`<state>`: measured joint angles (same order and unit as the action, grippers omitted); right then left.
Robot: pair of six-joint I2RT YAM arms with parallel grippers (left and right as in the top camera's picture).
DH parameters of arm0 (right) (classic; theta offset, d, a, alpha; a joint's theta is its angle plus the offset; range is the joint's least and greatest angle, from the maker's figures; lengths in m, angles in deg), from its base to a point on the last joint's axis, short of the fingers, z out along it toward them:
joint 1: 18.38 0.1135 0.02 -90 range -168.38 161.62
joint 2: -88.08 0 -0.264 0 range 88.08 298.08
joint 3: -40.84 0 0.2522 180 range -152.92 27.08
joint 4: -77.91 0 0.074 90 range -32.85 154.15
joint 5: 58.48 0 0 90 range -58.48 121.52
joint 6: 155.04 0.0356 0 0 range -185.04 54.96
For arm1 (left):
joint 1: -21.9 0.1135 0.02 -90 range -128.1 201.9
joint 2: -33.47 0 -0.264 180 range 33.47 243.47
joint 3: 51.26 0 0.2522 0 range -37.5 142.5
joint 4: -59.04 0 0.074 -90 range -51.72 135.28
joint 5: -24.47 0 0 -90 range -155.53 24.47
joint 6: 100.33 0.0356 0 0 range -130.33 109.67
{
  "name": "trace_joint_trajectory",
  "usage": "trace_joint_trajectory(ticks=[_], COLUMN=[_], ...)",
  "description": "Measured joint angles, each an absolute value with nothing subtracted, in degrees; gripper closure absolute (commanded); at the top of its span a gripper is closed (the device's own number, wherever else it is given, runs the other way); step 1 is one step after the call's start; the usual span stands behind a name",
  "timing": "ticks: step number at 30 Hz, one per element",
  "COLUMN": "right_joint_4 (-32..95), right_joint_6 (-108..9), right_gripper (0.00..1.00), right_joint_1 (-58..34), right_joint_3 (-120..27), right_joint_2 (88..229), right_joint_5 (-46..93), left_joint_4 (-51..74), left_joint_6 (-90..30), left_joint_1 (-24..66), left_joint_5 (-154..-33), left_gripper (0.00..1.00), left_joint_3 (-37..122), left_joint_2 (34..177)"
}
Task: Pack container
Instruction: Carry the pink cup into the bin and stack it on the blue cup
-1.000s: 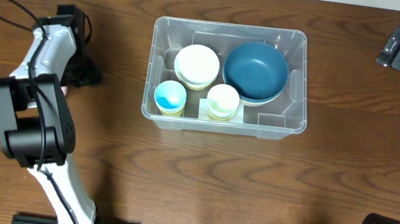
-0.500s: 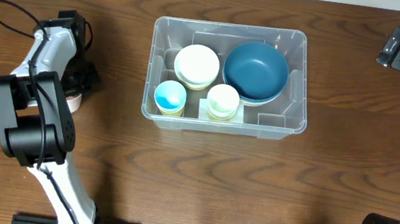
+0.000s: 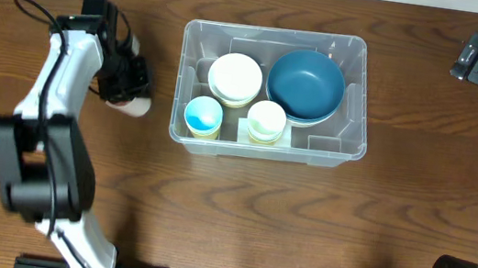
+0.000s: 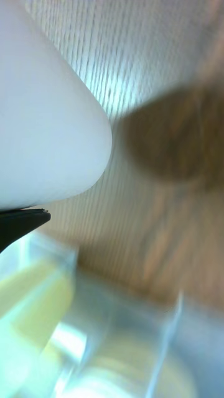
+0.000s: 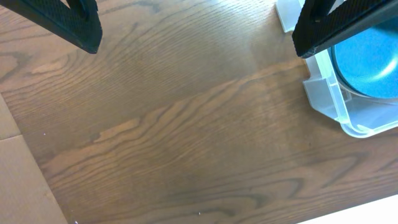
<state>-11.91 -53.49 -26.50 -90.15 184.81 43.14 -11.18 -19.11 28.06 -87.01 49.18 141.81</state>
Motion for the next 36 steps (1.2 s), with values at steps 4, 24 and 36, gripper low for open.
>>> trace_joint_trajectory(ticks=[4, 24, 36], right_joint_4=[-11.91, -11.91, -11.91], right_joint_6=[-53.49, -53.49, -53.49], right_gripper=[0.01, 0.01, 0.01], right_joint_1=[-26.5, -26.5, -26.5], right_joint_3=[-90.17, -90.17, -90.15], right_joint_2=[184.81, 184.81, 184.81], right_joint_5=[43.14, 43.11, 43.14], left_joint_4=[-8.65, -10.35, -12.85], left_joint_6=[-18.15, -15.76, -14.95], left_joint_1=[25.61, 3.09, 1.85], left_joint_5=[-88.49, -83.68, -78.37], left_gripper=[0.94, 0.94, 0.94], left_joint_3=[49.24, 49.33, 49.33], left_joint_2=[130.95, 113.81, 129.61])
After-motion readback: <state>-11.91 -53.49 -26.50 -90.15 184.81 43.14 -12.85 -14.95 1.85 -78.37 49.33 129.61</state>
